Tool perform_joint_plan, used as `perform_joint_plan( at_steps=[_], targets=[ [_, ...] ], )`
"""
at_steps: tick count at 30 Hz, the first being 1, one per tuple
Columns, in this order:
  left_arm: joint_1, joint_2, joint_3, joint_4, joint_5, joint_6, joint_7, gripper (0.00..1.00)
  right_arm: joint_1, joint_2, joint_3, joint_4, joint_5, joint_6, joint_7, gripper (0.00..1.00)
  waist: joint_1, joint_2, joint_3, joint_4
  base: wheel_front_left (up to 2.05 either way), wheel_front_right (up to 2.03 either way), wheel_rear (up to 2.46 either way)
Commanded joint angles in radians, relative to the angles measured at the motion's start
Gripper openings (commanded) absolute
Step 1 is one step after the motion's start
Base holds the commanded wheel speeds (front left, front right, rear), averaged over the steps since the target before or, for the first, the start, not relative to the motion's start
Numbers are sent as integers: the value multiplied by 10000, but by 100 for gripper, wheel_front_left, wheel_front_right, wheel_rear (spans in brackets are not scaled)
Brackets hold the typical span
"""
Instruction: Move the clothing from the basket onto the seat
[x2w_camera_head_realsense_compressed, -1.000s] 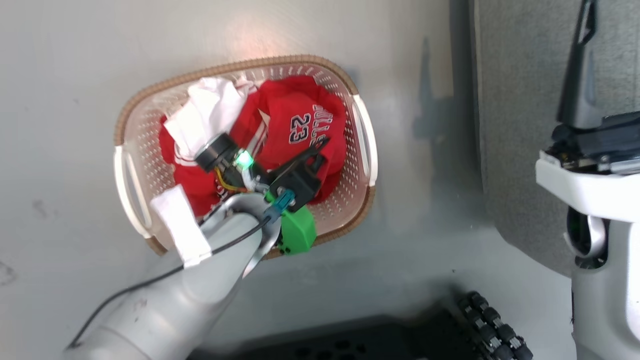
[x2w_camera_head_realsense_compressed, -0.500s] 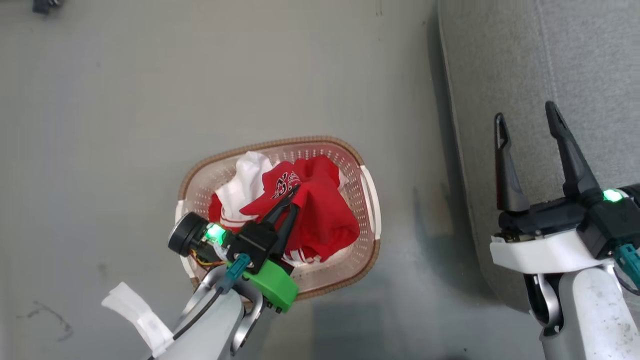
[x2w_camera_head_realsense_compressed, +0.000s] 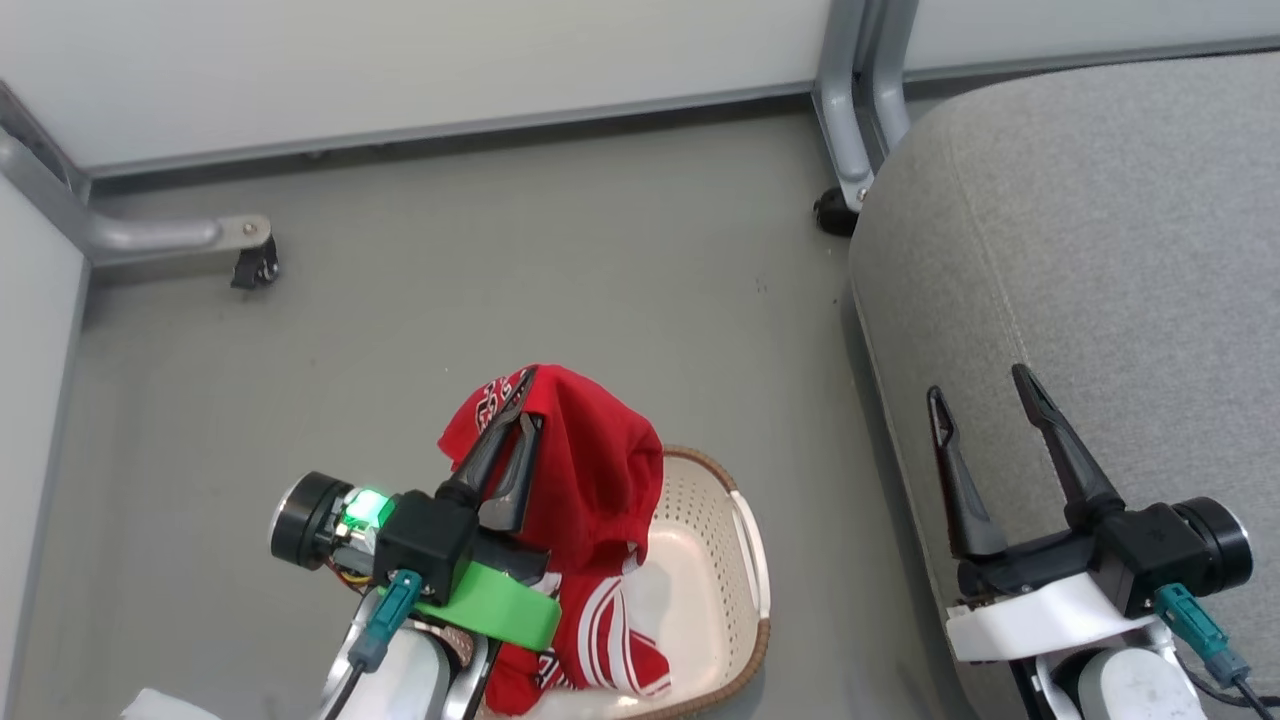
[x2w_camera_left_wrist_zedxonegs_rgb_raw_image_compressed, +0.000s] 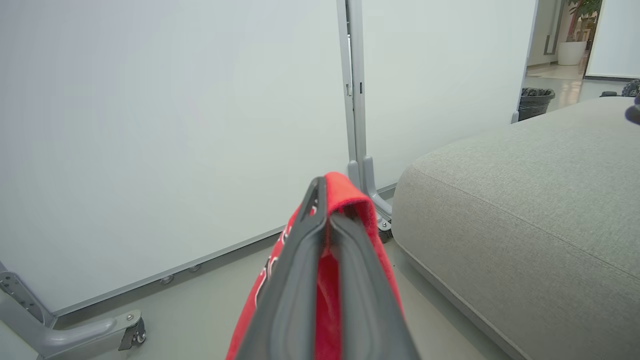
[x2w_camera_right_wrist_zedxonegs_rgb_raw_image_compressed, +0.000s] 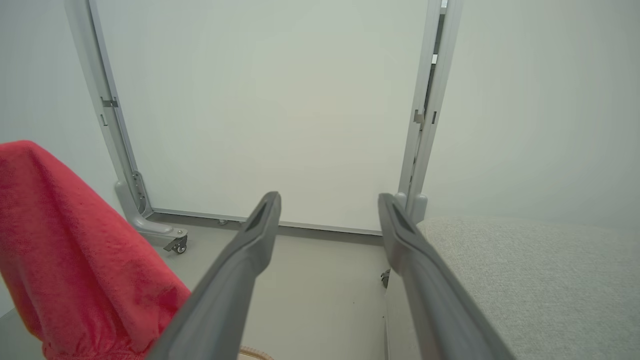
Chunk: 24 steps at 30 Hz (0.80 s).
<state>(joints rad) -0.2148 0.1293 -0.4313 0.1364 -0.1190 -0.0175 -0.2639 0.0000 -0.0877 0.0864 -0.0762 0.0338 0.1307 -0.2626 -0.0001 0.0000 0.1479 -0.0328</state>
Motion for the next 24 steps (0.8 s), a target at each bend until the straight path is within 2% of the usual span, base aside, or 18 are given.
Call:
perform_joint_plan(
  at_steps=[1, 7, 12, 17, 24],
  targets=[
    [261, -59, 150, -270, 126, -54, -7, 0, 208, -9, 96, 51, 55, 1, -35, 100, 1, 0, -1277, -116, 0, 0, 0],
    [519, -252, 646, -1223, 266, -286, -7, 0, 456, 38, 410, 141, 164, 1, -35, 100, 1, 0, -1636, -269, 0, 0, 0],
    [530, -358, 765, -1630, 218, -686, -9, 0, 587, -49, 783, 205, 276, 1, -35, 100, 1, 0, -1729, -305, 0, 0, 0],
    [71, -269, 497, -1713, 381, -966, -9, 0, 428, -198, 1526, 327, 616, 1, -35, 100, 1, 0, -1597, -232, 0, 0, 0],
    [-945, -169, -523, -1693, 214, -1136, -9, 0, -209, -776, 3150, 577, 1211, 1, -35, 100, 1, 0, -1191, -55, 0, 0, 0]
  ],
)
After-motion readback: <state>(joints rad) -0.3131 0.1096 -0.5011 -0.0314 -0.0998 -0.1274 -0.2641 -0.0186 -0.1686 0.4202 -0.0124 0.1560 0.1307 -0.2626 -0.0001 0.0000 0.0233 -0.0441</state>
